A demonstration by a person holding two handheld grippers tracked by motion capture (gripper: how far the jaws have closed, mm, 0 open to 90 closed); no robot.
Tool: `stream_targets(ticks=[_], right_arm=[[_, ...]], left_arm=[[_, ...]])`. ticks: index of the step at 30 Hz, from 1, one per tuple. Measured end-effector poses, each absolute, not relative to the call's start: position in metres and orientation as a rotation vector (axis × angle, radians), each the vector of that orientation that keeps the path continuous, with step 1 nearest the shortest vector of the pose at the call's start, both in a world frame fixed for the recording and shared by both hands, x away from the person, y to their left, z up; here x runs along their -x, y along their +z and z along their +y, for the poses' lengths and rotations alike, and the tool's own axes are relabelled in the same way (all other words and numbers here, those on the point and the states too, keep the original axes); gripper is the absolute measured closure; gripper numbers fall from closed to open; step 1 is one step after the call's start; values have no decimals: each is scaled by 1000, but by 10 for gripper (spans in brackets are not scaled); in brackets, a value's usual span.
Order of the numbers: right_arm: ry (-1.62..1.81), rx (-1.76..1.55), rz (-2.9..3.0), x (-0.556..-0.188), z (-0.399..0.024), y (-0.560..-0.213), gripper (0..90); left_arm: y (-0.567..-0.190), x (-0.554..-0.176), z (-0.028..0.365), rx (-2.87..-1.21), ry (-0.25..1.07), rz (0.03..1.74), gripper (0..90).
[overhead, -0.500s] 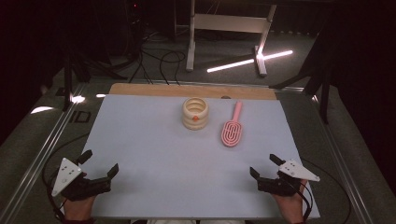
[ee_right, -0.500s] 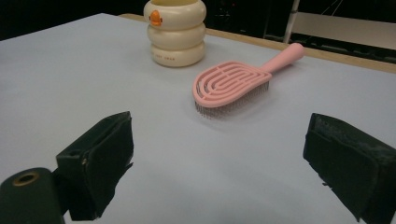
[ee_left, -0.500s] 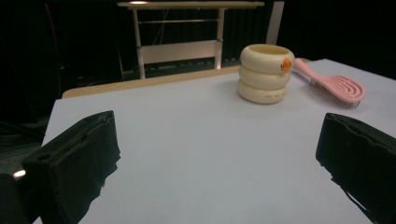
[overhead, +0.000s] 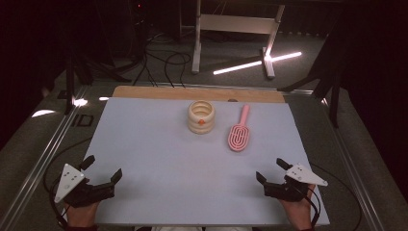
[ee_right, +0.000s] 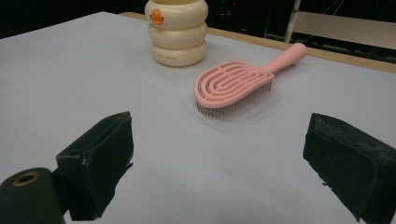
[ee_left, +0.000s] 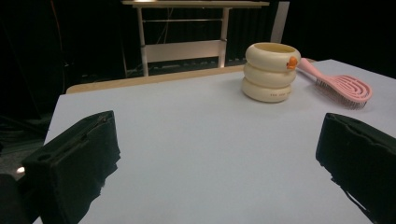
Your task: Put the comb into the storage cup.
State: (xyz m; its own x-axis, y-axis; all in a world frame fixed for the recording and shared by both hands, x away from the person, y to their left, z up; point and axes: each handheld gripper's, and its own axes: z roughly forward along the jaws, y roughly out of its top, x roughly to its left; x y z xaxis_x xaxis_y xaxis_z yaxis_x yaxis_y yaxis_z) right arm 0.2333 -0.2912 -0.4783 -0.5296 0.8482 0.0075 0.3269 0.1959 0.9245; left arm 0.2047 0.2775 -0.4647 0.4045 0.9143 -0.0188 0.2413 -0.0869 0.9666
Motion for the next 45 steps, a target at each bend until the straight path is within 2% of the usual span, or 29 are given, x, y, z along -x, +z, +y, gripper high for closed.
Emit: stream_targets(ticks=[17,45], right_arm=[[1327,-1084,1971,-244,-280,-464,86],[1302,-1055,2000,-287,-252,-433,89]], left_arm=[[-467,-205,277,-1582,794,1059,0],[-469,-205,275,-1592,799,1065,0]])
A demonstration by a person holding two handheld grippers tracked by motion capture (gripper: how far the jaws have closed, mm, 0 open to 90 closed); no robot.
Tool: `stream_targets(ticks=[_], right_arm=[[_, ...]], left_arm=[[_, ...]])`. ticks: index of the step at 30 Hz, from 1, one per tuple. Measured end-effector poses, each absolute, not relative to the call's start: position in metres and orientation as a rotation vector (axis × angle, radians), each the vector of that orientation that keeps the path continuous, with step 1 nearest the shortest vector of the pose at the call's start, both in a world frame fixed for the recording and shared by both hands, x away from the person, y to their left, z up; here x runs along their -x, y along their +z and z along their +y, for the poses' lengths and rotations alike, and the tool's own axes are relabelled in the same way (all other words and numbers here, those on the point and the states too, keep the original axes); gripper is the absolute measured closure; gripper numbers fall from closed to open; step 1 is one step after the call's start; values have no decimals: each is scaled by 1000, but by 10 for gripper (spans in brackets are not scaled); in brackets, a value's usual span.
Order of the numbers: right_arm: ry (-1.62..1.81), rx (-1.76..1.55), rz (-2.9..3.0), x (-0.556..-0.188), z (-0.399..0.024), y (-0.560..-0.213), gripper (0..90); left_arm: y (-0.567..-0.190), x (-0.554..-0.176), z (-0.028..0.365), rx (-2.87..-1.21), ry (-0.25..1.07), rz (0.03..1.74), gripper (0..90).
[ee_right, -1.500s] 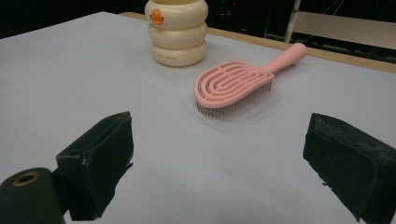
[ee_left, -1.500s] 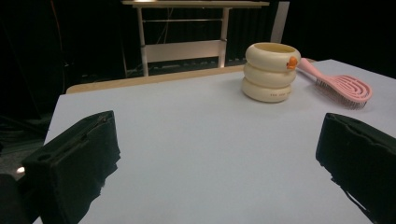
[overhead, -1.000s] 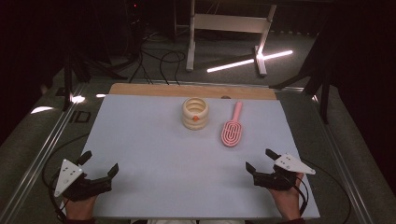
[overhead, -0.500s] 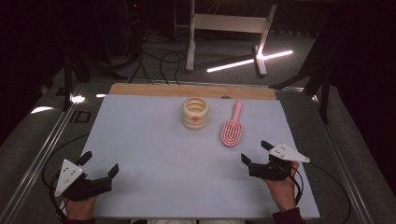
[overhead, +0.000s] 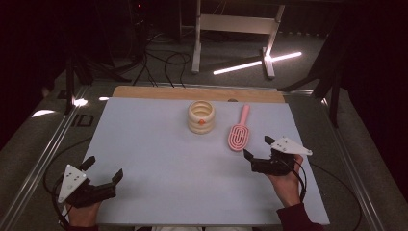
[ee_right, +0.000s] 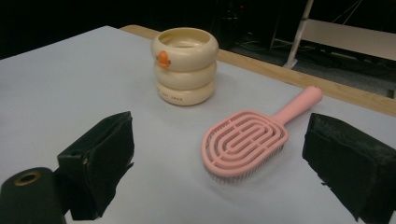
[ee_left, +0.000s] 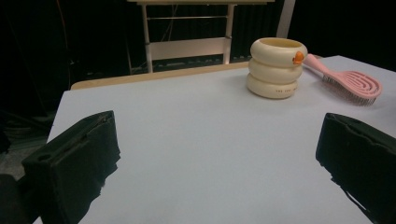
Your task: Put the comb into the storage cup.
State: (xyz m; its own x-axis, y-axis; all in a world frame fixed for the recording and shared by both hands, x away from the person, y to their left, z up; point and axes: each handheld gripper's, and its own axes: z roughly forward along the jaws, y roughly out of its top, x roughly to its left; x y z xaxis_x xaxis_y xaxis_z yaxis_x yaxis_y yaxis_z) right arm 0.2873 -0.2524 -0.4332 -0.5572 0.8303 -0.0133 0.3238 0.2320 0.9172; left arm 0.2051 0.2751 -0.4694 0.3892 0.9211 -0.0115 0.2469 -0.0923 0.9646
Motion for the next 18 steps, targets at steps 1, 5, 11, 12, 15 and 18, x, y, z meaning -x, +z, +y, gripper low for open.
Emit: stream_targets(ticks=[1,5,11,12,15,18], right_arm=[[1298,-1061,1999,-289,-252,-433,89],[1301,-1080,1998,-297,-252,-432,90],[1269,-1105,2015,-310,-252,-437,90],[1267,-1109,2016,-313,-252,-438,90],[1255,-1113,2021,-320,-253,-439,90],[1241,-1124,2022,-327,-252,-437,90]], left_arm=[[-469,-205,275,-1592,799,1065,0],[-470,-205,275,-1591,802,1066,0],[-470,-205,275,-1592,808,1067,0],[-470,-205,275,-1591,808,1068,0],[-470,-205,275,-1592,809,1067,0],[-470,-205,274,-1593,810,1065,0]])
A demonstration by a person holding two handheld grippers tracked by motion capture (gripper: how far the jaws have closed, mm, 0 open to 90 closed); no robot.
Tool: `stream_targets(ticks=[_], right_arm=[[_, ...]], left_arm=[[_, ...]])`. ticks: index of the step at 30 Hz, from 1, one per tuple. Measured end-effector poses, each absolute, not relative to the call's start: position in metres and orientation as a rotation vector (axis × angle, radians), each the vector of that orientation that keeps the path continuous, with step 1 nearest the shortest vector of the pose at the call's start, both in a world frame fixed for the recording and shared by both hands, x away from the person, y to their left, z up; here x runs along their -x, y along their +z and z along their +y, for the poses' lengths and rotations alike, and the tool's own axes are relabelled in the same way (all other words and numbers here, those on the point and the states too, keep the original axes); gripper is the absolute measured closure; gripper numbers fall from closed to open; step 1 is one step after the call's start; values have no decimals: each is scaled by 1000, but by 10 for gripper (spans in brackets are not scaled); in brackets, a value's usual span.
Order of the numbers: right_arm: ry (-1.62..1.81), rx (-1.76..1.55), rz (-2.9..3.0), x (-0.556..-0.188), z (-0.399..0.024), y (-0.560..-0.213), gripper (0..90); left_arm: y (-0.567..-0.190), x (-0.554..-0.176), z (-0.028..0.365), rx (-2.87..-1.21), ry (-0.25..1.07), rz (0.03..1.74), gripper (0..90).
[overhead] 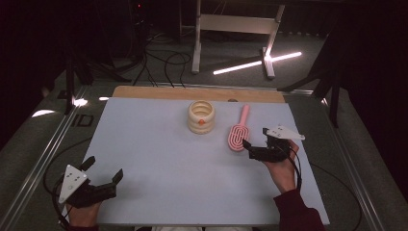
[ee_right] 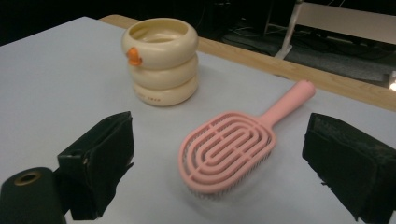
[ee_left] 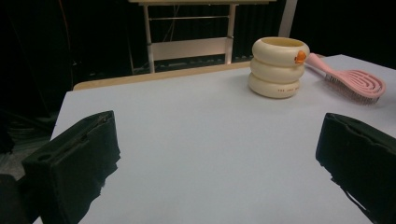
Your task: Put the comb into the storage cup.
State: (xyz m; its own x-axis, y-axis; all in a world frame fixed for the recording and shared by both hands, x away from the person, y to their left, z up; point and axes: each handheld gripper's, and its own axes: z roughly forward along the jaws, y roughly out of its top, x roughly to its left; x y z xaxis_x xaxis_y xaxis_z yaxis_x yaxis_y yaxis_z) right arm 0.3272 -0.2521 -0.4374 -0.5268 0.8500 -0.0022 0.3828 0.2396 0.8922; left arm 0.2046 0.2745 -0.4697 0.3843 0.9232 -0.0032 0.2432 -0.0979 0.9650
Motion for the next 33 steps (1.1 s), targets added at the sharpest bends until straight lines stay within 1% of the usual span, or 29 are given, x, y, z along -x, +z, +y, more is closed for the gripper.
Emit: stream_targets(ticks=[17,33], right_arm=[[1247,-1137,2003,-360,-237,-422,95],[1223,-1203,1996,-392,-233,-427,95]], left_arm=[[-470,-204,275,-1586,814,1064,0],[-470,-204,275,-1586,812,1064,0]])
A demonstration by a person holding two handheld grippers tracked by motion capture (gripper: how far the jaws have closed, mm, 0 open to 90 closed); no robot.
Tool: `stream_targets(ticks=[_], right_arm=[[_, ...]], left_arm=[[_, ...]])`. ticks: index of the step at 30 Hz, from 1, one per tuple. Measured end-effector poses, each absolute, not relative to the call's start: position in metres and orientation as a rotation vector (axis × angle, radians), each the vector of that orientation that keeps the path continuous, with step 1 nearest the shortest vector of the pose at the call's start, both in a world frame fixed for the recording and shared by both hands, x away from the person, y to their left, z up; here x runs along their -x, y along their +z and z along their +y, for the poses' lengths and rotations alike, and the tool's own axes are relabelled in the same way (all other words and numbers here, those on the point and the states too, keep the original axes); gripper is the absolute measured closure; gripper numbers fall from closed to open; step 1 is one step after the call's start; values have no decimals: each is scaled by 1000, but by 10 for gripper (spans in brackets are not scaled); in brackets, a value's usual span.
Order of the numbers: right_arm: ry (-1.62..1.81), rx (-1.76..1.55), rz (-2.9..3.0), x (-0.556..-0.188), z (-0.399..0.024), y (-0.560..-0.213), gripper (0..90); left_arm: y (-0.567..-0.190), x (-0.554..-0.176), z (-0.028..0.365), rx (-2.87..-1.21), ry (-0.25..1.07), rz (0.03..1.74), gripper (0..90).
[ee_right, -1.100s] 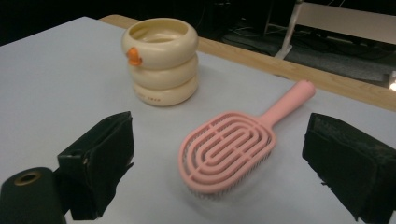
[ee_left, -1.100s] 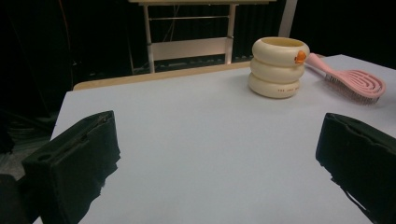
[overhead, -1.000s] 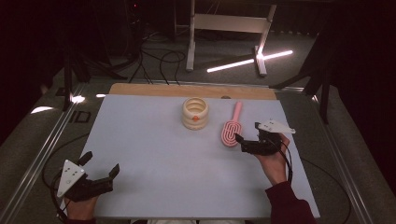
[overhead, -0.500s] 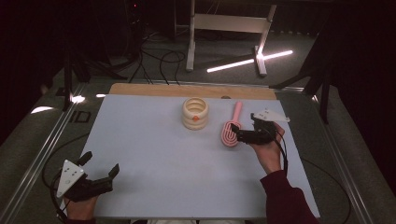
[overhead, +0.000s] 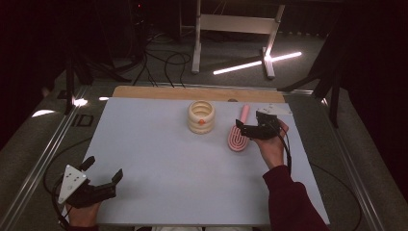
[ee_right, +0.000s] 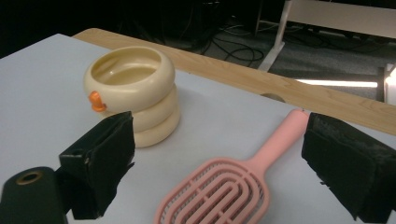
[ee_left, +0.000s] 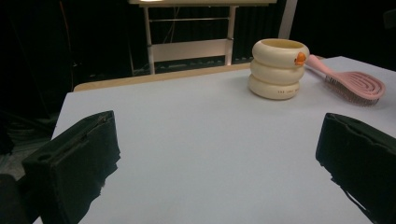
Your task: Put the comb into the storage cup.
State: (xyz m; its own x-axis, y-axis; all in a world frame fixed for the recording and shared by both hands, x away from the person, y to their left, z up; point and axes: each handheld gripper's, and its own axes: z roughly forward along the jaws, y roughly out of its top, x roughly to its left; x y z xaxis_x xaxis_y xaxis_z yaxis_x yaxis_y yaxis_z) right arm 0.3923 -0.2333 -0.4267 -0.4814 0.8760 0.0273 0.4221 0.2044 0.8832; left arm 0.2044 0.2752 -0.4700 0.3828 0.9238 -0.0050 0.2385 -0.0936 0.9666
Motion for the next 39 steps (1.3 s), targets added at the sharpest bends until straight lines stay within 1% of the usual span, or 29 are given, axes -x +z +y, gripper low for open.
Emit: stream_targets(ticks=[5,12,22,30,34,39], right_arm=[[1219,-1215,1988,-401,-233,-428,101],[1175,-1237,2018,-413,-230,-441,102],[1137,-1274,2028,-429,-227,-456,126],[1100,-1323,2017,-439,-230,-459,136],[1095,-1331,1996,-447,-230,-452,145],[1093,-1378,1972,-459,-235,-455,151]], left_arm=[[-470,-204,275,-1585,811,1064,0],[-470,-204,276,-1580,814,1063,0],[-471,-204,276,-1577,812,1064,0],[-471,-205,276,-1582,808,1064,0],[-471,-205,276,-1585,808,1064,0],[-471,-205,277,-1580,808,1065,0]])
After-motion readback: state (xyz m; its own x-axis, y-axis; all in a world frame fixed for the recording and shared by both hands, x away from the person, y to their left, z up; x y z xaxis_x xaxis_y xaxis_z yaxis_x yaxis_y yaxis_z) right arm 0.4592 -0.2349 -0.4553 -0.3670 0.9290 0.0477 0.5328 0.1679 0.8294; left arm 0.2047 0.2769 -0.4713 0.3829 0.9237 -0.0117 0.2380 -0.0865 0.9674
